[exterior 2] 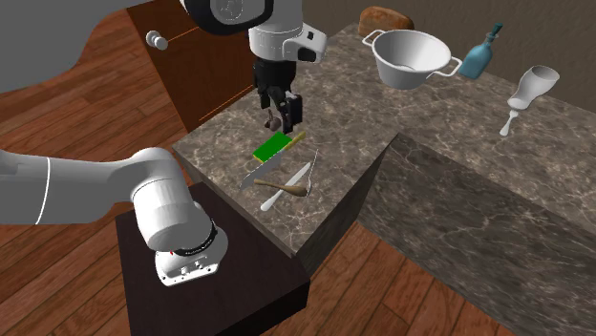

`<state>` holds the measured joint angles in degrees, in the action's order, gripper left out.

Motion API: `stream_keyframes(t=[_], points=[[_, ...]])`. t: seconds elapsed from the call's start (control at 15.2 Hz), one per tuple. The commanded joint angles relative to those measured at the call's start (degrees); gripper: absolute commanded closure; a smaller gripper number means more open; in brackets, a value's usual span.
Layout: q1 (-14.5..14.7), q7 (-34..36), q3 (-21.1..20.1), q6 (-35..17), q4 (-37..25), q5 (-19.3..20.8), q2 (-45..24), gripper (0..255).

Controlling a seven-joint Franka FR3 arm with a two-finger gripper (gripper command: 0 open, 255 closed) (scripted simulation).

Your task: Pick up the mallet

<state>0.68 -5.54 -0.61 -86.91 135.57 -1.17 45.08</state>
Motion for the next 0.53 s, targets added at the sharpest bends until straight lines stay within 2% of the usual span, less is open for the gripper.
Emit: stream_keyframes(t=[0.0, 0.46], points=[[0.0, 0.0, 0.0, 0.0, 0.0, 0.0, 0.0, 0], [-5.4, 15.5, -4.3, -14.9, 14.6, -2.0, 1.6, 0]])
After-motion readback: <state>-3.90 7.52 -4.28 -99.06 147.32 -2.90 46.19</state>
